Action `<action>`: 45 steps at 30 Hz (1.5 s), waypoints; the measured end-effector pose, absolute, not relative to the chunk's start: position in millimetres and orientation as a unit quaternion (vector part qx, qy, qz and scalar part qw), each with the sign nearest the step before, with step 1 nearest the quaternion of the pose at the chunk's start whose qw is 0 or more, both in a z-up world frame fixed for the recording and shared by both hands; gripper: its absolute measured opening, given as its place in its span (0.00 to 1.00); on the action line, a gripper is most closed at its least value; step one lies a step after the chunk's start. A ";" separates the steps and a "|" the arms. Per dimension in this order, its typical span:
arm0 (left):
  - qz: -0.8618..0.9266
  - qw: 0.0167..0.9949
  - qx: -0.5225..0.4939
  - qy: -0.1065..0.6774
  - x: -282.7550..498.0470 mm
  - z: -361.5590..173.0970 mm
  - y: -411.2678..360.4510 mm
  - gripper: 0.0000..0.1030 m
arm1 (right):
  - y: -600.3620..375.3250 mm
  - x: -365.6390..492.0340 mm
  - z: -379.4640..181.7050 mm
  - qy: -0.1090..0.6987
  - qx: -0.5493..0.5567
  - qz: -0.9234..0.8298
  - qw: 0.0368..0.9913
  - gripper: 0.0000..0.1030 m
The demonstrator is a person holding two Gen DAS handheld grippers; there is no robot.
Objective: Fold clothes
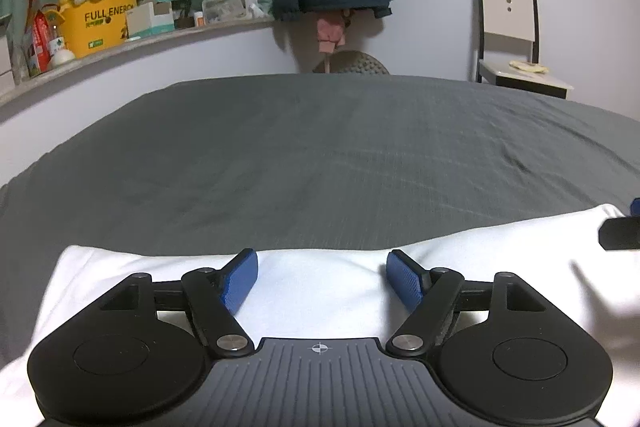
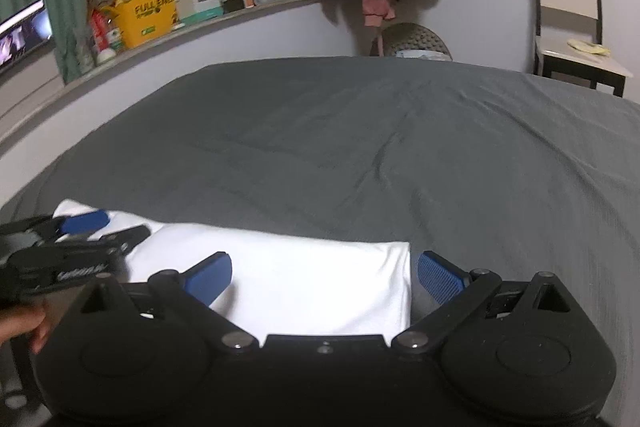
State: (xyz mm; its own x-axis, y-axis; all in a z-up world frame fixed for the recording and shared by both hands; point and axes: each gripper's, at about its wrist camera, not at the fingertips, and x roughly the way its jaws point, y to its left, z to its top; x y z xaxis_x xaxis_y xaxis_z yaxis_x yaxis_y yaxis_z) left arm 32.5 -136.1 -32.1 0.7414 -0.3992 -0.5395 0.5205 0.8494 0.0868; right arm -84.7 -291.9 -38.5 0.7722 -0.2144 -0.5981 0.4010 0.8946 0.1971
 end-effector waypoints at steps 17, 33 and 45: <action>-0.253 0.907 0.177 0.286 -22.3 -30.8 -108.9 0.77 | -317.5 -100.5 -28.2 0.273 0.186 -0.189 0.925 1.00; -0.235 0.893 0.218 0.317 -75.1 -18.3 -94.0 0.79 | -372.2 -116.9 -39.2 0.366 0.263 -0.159 0.879 1.00; -0.266 0.906 0.136 0.299 -72.7 25.8 -53.8 0.83 | -371.7 -117.3 -52.4 0.376 0.329 -0.044 0.865 0.83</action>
